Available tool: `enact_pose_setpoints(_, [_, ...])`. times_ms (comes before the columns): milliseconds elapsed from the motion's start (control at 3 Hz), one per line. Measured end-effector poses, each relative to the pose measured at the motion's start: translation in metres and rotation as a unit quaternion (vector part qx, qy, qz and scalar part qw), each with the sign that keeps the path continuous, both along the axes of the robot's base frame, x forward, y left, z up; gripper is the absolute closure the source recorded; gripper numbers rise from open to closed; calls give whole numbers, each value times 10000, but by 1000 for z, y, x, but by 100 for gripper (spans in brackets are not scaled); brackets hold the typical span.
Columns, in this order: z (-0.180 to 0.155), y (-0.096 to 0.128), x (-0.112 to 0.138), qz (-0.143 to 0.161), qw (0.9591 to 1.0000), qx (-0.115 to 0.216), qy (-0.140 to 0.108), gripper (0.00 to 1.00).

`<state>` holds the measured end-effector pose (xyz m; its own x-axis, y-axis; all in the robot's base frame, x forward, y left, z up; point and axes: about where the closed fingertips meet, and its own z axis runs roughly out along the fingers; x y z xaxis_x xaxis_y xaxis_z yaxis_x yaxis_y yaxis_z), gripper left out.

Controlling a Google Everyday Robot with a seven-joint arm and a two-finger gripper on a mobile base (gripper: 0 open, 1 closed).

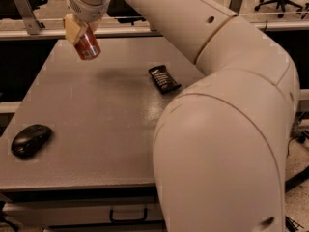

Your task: Knock coke can over

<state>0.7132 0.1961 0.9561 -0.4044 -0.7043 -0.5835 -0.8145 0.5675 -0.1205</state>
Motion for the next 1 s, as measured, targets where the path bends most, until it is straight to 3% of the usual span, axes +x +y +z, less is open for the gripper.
enact_pose_setpoints(333, [-15,-17,-27,152,9974,-209,671,100])
enact_pose_setpoints(667, [-16,-30,-41,345,9930,-428,1046,100])
enact_pose_setpoints(1000, [-18,-40,-49,478,9872,-852,1261,100])
